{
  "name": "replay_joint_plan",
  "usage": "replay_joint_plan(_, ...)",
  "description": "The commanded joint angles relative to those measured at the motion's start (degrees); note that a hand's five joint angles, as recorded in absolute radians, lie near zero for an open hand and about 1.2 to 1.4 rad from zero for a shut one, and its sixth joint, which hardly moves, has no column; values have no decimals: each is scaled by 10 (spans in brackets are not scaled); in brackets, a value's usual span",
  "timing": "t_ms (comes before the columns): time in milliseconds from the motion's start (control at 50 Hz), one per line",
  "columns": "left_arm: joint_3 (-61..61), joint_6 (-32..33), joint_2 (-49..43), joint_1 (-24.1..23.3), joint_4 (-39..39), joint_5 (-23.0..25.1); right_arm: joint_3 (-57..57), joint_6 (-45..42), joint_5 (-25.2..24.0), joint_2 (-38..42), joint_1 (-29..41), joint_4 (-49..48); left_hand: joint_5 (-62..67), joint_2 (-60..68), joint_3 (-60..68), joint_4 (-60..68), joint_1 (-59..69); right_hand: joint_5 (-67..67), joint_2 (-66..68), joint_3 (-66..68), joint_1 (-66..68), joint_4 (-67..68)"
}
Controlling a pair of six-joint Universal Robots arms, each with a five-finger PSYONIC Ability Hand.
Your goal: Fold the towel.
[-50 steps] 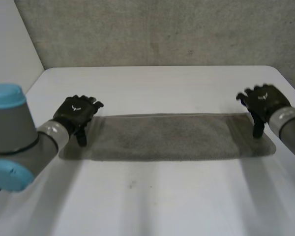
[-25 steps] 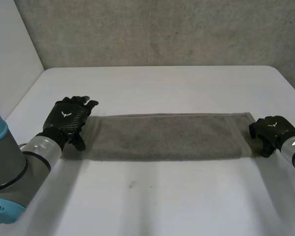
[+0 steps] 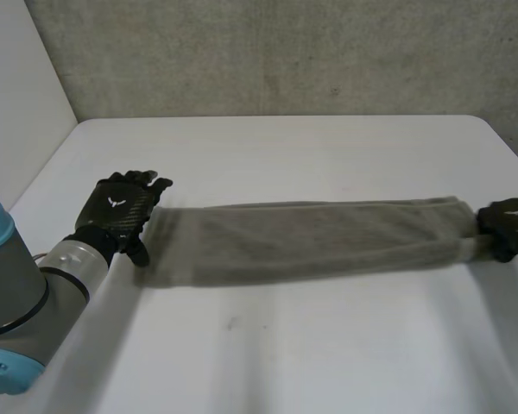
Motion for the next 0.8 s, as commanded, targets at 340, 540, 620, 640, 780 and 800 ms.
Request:
replay_joint_plan(340,-3,0,15,1,0,-1,-179,21,32,-20,267,27,-15,5,4,4,2,112,107,107,10,105)
replay_joint_plan(540,-4,0,15,1,0,-1,-221,16,40,92,522,-11,-15,5,4,4,2,112,107,107,10,105)
replay_joint_plan(620,-5,0,15,1,0,-1,-221,7,40,132,550,-6,-15,5,4,4,2,112,107,107,10,105)
replay_joint_plan(640,-5,0,15,1,0,-1,-219,-3,43,143,556,-4,-15,5,4,4,2,112,107,107,10,105)
replay_joint_plan(780,-4,0,15,-1,0,0,-194,4,86,87,538,-4,-15,5,4,4,2,-588,-593,-593,-690,-595)
replay_joint_plan(800,-4,0,15,-1,0,0,-194,4,86,86,538,-4,-15,5,4,4,2,-588,-593,-593,-690,-595)
